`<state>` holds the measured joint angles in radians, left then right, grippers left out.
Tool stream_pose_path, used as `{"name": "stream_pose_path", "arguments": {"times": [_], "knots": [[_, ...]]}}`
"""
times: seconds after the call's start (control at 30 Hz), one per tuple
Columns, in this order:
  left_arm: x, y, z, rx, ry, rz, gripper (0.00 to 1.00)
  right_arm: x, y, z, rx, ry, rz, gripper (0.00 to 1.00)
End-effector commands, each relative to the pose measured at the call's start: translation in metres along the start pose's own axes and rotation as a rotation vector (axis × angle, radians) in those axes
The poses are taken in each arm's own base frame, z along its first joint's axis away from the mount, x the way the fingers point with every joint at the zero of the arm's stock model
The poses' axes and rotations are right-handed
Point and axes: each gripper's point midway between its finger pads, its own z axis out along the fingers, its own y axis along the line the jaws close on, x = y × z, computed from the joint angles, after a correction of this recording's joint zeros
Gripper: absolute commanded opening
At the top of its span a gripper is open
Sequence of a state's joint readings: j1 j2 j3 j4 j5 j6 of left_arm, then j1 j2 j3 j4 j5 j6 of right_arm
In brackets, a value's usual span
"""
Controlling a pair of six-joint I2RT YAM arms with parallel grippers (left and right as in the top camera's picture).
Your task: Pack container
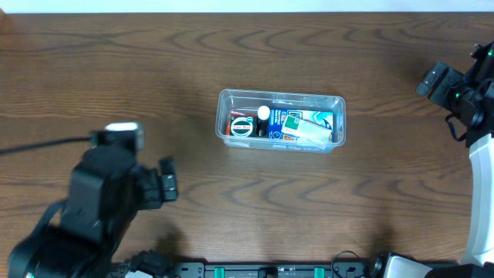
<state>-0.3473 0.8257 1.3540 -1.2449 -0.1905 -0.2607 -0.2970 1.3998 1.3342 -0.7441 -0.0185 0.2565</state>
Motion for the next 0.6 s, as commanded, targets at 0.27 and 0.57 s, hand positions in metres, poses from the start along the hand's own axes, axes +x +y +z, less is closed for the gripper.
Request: {"name": "stream_pose_path", "arguments": {"times": [0.27,0.57], "knots": [[-0.014,0.005,0.033,0.108,-0.395,0.206,0.98,-0.003,-0.001,-0.002,0.003,-0.009,0.014,0.99],[0.005,0.007,0.065,0.124,-0.648,0.166,0.98,-0.003,-0.001,-0.002,0.003,-0.009,0.014,0.99]]}}
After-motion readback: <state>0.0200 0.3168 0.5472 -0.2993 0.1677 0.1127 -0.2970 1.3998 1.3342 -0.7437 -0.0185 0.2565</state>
